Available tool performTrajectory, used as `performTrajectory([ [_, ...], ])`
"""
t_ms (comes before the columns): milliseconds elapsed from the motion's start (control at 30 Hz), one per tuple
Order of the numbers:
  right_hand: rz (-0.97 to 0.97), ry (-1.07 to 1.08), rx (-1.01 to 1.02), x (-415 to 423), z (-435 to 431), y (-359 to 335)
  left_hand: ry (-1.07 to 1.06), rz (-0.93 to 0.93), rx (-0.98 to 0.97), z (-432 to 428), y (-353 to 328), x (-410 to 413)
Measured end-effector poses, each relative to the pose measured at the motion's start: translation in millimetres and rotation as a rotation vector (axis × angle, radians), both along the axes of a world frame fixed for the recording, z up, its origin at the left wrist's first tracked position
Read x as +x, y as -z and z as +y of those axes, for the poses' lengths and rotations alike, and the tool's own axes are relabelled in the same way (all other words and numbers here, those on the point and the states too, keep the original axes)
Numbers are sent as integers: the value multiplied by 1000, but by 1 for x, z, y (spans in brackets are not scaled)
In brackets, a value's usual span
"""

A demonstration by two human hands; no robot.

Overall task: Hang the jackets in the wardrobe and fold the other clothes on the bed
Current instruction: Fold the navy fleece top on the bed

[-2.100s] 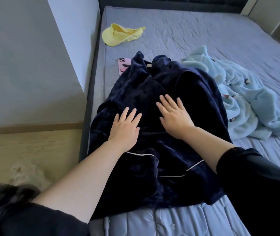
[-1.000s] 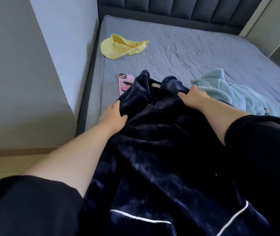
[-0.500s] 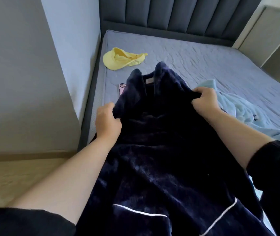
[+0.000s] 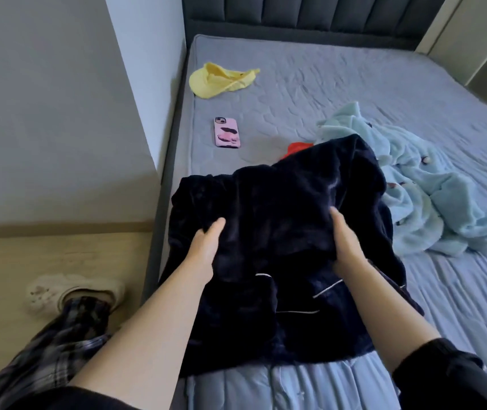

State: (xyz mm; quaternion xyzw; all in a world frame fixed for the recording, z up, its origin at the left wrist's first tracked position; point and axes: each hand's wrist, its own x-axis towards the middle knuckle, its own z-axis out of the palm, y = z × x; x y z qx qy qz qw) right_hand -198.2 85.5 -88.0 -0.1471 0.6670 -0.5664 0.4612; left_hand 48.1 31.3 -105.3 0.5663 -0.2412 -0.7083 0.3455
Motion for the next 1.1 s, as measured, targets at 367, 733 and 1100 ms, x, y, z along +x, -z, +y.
performTrajectory([
  [367,-452,14,-163,-4,41,-41,256,311,37,30,-17,24],
  [733,324,-277,554,-38,113,19,549,94,154,59,-14,31],
  [1100,789,-669,691,-30,98,-10,385,-545,161,44,-16,25],
])
